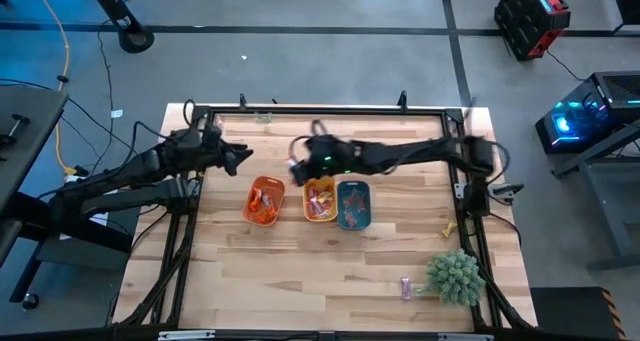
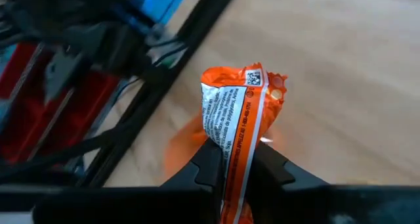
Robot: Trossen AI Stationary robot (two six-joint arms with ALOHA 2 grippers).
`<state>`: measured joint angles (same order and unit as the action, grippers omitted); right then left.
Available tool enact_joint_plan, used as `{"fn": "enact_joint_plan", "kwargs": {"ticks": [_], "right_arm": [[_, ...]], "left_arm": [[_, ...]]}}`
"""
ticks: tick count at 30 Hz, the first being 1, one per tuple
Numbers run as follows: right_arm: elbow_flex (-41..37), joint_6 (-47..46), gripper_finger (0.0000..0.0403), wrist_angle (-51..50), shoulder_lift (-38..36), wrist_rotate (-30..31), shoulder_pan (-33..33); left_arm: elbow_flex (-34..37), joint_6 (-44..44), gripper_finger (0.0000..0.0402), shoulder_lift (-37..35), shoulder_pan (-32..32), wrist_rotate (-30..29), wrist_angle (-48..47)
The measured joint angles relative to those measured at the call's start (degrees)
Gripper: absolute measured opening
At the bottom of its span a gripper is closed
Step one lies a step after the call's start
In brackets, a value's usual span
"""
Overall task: Sort candy
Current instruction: Put the orange chocolate into the orange bin
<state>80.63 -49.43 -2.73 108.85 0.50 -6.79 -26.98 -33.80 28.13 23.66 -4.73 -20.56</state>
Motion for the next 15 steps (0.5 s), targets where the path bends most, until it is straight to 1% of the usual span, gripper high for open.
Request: {"fn": "enact_joint_plan", "kwargs": {"ticks": [4,7,10,12,15], "right_arm": [[10.8,0.8,0.0039,0.0,9.6,-5.3,1.4],[18.0,0.3,0.0039,-1.5,15.5,-7.3,2.5],[24.2,-0.1,0.0044,-5.7,20.0,-8.7,3.5],[27.5,0.6,0.0058,-8.4,22.3,-10.8,4.1],[30.9,4.1,0.0094,-13.3,23.8,-10.8,4.5]], "left_arm": [[0.0,-0.4,0.0194,-1.1,0.0,2.1,-7.0],[0.0,-0.4,0.0194,-2.7,0.0,2.1,-10.7],[0.0,-0.9,0.0194,-4.9,0.0,2.1,-13.3],[0.0,-1.7,0.0194,-6.3,0.0,2.0,-14.8],[0.0,-3.7,0.0194,-8.2,0.0,2.0,-17.7]]}}
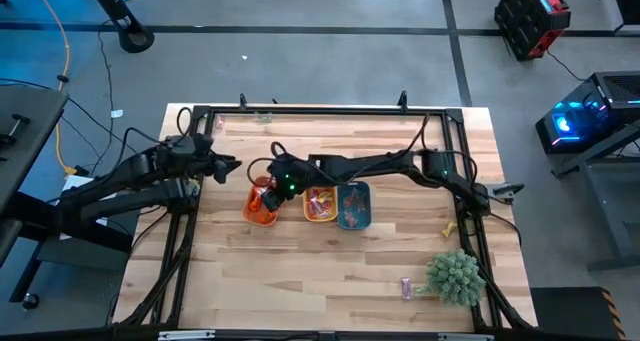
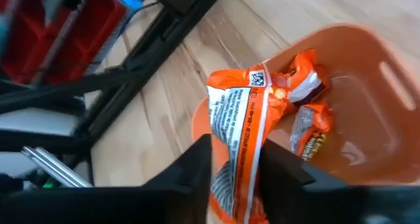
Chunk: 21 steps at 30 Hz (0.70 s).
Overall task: Sort candy
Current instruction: Put the orange chocolate into the orange bin, then adjust the orange bin on the table
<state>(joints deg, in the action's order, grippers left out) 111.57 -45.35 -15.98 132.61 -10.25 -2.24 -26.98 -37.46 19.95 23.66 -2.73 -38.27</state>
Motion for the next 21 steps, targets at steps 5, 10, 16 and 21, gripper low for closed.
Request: {"fn": "enact_joint_plan", "kwargs": {"ticks": [5,10,16,21], "right_arm": [[2.5,4.6,0.0169,-4.6,-0.3,1.2,-0.9],[3.2,9.7,0.0223,-4.3,-0.6,-2.6,-2.1],[3.2,16.8,0.0236,-7.9,-1.8,-9.9,-3.1],[3.2,28.3,0.0236,-18.2,-8.4,-4.3,-5.0]], "left_arm": [[0.0,-1.6,0.0191,-1.0,0.0,-0.1,-4.3],[0.0,-4.8,0.0184,-0.6,0.0,-0.4,-7.1],[0.0,-8.2,0.017,-0.5,-0.2,-0.3,-9.4],[0.0,-9.0,0.0136,1.0,-2.7,2.4,-17.2]]}}
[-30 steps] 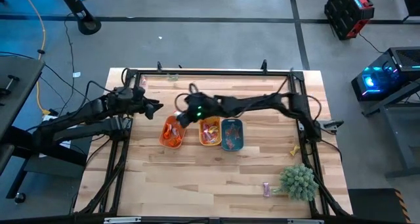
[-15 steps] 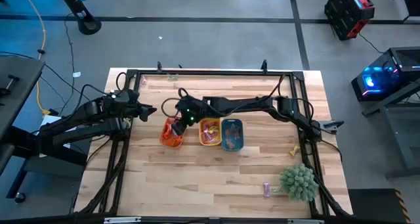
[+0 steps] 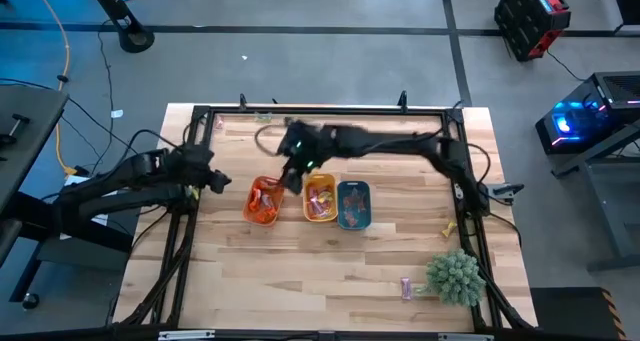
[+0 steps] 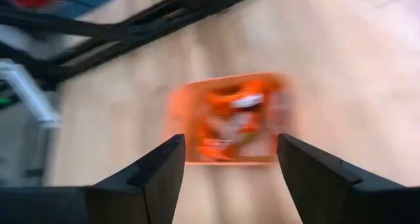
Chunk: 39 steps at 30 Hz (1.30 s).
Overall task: Sort candy
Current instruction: Adjust the orange bin on the table
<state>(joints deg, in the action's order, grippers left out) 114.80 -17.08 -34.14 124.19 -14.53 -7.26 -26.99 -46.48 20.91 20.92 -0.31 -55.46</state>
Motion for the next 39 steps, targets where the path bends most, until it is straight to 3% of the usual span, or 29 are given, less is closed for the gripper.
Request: {"fn": "enact_joint_plan", "kwargs": {"ticks": [5,7,18,29,34,39], "right_arm": [[-0.1,8.1,0.0236,-11.4,-6.5,7.9,-2.5],[-0.1,9.9,0.0236,-14.8,-9.2,9.8,-3.4],[-0.1,13.1,0.0236,-29.3,-20.6,19.1,-7.1],[-0.8,7.4,0.0236,-41.8,-29.0,20.6,-5.3],[-11.2,2.0,0.0236,-41.0,-33.9,20.5,-0.8],[-32.8,-10.2,0.0236,-34.1,-42.3,18.1,5.7]], "left_arm": [[1.0,0.3,0.0031,5.1,-4.3,0.9,-0.4],[2.2,0.0,0.001,8.1,-6.4,1.3,1.3],[6.9,3.6,0.0001,29.4,-19.0,-0.2,19.3],[6.9,7.1,0.0,40.0,-22.4,-3.6,37.1],[6.9,8.2,0.0,44.1,-22.4,-3.6,45.3],[6.9,8.2,0.0,47.4,-22.4,-3.0,47.7]]}}
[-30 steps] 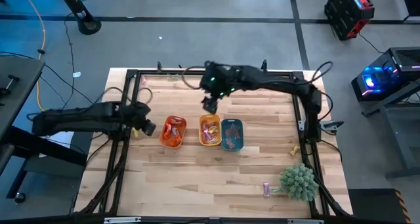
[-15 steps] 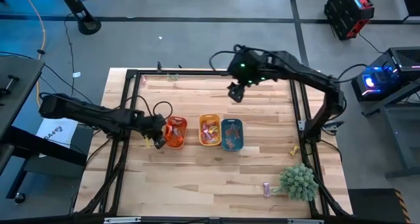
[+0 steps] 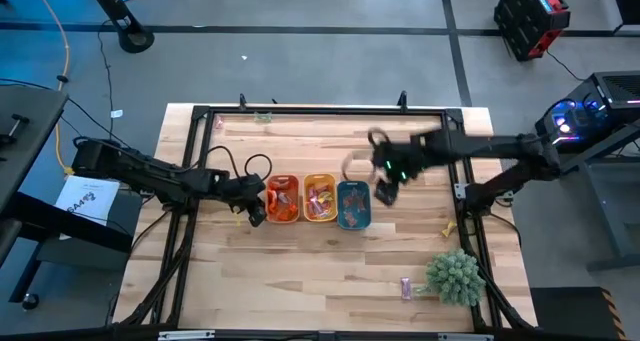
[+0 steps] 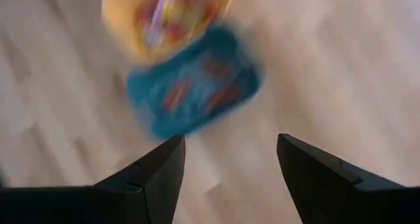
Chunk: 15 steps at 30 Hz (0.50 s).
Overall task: Sort candy
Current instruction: Adjust the orange bin on the table, then put the purple candy into the yellow bin
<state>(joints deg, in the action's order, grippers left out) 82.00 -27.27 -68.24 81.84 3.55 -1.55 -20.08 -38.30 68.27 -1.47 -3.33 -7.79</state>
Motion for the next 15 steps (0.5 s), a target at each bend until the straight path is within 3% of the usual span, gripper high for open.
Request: {"fn": "enact_joint_plan", "kwargs": {"ticks": [6,10,15], "right_arm": [[-21.5,-22.0,0.0236,12.9,-7.5,-11.4,11.6],[-27.4,-34.2,0.0236,21.5,-6.8,-15.6,21.3],[-29.7,-44.8,0.0236,30.6,-0.8,-17.0,29.7]], "left_arm": [[0.0,0.0,0.0,0.8,0.0,1.1,0.3],[0.0,-0.2,0.0,0.8,0.0,1.1,0.4],[0.0,-2.0,0.0,0.8,0.0,1.2,0.4]]}}
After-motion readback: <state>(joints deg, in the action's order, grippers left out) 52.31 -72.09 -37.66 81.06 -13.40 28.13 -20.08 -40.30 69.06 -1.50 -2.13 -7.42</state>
